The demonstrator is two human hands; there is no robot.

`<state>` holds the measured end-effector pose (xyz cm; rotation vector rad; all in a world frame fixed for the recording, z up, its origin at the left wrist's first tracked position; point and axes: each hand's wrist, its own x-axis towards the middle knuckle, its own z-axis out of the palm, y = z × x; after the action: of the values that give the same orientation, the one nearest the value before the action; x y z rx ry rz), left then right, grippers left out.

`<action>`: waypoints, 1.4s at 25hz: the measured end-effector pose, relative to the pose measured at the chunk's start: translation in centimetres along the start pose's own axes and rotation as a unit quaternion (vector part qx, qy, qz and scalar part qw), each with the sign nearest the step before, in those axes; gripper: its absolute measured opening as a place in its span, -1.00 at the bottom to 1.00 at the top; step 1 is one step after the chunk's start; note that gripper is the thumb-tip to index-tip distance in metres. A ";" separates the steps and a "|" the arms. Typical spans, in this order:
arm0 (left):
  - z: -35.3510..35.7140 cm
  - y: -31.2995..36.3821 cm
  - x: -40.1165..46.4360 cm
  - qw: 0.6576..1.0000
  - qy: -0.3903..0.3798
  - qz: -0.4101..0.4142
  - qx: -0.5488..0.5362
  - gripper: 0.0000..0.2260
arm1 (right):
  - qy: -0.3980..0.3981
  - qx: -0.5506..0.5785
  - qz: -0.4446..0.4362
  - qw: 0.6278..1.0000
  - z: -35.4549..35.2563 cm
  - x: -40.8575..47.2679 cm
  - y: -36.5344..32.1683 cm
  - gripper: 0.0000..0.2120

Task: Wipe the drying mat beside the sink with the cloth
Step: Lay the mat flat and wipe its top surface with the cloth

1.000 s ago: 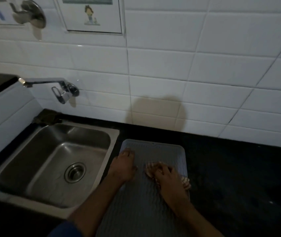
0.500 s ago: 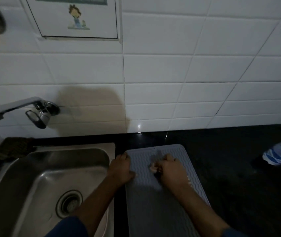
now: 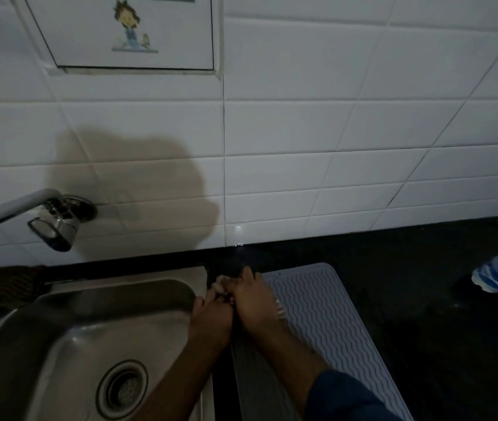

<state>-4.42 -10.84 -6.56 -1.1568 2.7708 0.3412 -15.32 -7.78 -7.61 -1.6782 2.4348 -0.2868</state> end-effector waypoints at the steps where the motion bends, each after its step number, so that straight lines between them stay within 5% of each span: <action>1: -0.1 0.1 0.0 1.000 -0.002 -0.003 0.006 -0.54 | 0.002 -0.044 -0.008 0.999 -0.2 0.1 0.6 -0.65; 8: -0.2 -0.2 0.6 0.998 -0.036 -0.015 0.042 -0.30 | -0.024 -0.156 -0.059 0.986 -4.1 0.1 10.2 -0.61; 15: 0.3 0.7 1.3 0.996 -0.045 -0.020 0.068 -0.20 | -0.009 -0.183 0.145 0.972 -9.2 -0.6 21.7 -0.71; 21: 0.0 0.8 1.2 0.998 -0.048 -0.027 0.030 -0.25 | 0.069 -0.068 -0.013 0.995 -7.4 -1.1 11.1 -0.74; 26: 0.3 1.2 -0.2 0.998 -0.013 -0.055 -0.021 -0.32 | -0.053 -0.060 -0.058 0.995 0.4 -1.4 1.6 -0.76; 28: 0.7 0.9 -0.6 0.997 0.002 -0.081 -0.017 -0.39 | -0.097 -0.003 -0.029 0.995 2.4 -2.0 0.9 -0.72; 31: 0.9 1.0 -0.8 0.996 0.004 -0.088 0.031 -0.50 | 0.001 -0.029 -0.053 0.998 3.4 -1.8 1.4 -0.64; 35: 0.9 0.6 -0.5 0.995 -0.012 -0.086 0.049 -0.33 | 0.047 -0.073 -0.086 0.993 -0.8 -1.7 8.1 -0.66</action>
<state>-4.49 -9.84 -7.26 -1.3461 2.6104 0.1975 -22.23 -3.36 -8.88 -1.9837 2.4347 -0.2192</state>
